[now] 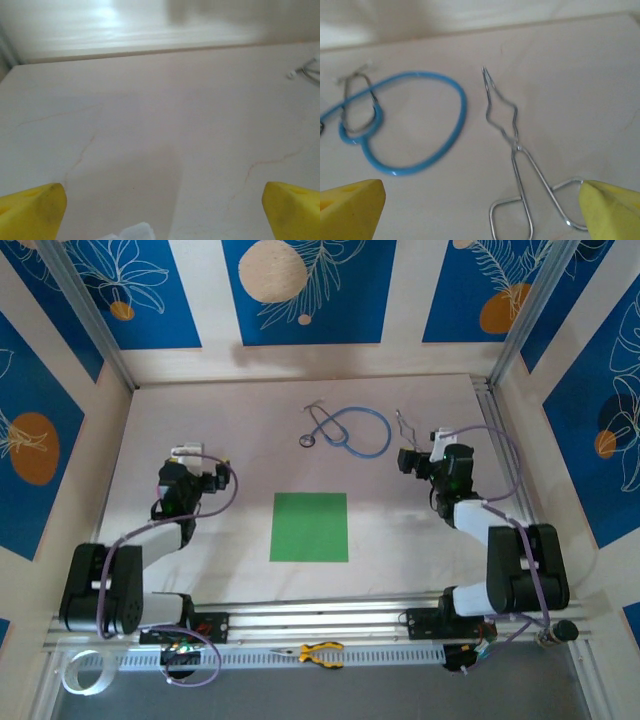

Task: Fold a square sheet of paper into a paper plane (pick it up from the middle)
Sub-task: Move the square sheet of paper to the center of the table.

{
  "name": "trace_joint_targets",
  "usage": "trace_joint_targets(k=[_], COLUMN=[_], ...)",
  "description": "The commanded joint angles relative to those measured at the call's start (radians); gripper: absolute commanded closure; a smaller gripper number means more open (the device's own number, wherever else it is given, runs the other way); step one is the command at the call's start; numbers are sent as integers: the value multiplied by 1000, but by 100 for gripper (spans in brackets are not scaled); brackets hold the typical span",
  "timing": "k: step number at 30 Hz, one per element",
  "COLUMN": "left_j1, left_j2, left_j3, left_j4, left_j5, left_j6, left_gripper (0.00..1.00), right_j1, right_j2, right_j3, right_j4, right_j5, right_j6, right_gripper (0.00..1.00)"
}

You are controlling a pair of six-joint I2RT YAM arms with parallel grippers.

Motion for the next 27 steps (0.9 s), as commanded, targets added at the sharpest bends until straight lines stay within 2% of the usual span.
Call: trace_joint_targets(k=[1,3,4,5,7,10,13,16,20,24,27], left_j1=[5,7,8,10,11,5,-29,-129,-299,-446,-558], left_j2=[-96,-163,-190,-206,-224,-181,-124,-113,-131,-130,-56], left_j3=[43,74,90,103,139,182,252,257,271,240,279], left_j4=[-212,-350,-413,-441,-509,-552,-716,-814,-991,-963,-965], left_j5=[-146,-143,-105,-47,145,436,538,553,458,401,335], left_j6=[-176,-261,-291,-293,-304,-410,-432,-418,-401,-498,-531], left_gripper=[0,0,0,0,0,0,0,0,0,0,0], right_j1=[-1,-13,-18,-23,-39,-39,-32,-17,28,91,116], right_j2=[-95,-131,-141,-151,-174,-191,-208,-236,-273,-304,-308], right_j3=[38,86,110,121,115,92,87,67,37,8,-24], right_j4=[-226,-370,-437,-486,-534,-581,-675,-718,-727,-745,-706], right_j5=[-11,-83,-126,-170,-348,-530,-567,-608,-670,-634,-590], right_j6=[101,172,220,258,321,355,381,411,474,523,578], right_gripper=[1,1,1,1,1,1,1,1,1,1,1])
